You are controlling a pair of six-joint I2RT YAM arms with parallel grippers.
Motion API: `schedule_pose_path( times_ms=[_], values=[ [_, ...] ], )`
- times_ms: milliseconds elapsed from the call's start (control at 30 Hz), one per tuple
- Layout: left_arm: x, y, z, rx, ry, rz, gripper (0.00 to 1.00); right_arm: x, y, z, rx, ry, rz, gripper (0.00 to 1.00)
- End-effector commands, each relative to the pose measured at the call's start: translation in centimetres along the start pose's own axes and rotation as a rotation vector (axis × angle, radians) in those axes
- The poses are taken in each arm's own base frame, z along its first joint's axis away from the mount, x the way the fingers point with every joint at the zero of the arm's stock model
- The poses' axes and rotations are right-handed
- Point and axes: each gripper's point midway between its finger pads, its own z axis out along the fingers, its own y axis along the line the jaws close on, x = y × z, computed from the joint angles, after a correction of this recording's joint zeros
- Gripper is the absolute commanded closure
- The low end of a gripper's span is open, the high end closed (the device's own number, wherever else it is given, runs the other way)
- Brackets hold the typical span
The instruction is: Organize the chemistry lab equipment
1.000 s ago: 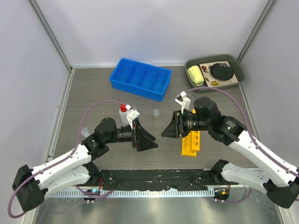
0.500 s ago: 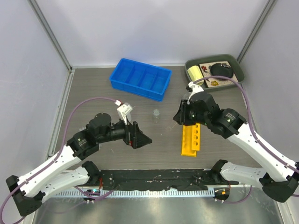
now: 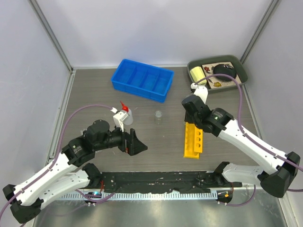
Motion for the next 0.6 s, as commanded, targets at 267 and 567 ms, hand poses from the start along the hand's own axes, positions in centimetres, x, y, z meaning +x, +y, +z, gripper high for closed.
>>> schedule_pose_path(
  times_ms=[267,567],
  values=[
    [0.3,0.6,0.6,-0.013,0.000,0.000,0.00,-0.7,-2.3,2.5,0.156,-0.095,0.045,0.94],
    [0.2,0.6,1.0,-0.008,0.003,-0.004,0.00,0.0,-3.1,3.3,0.191,-0.095,0.036,0.94]
  ],
)
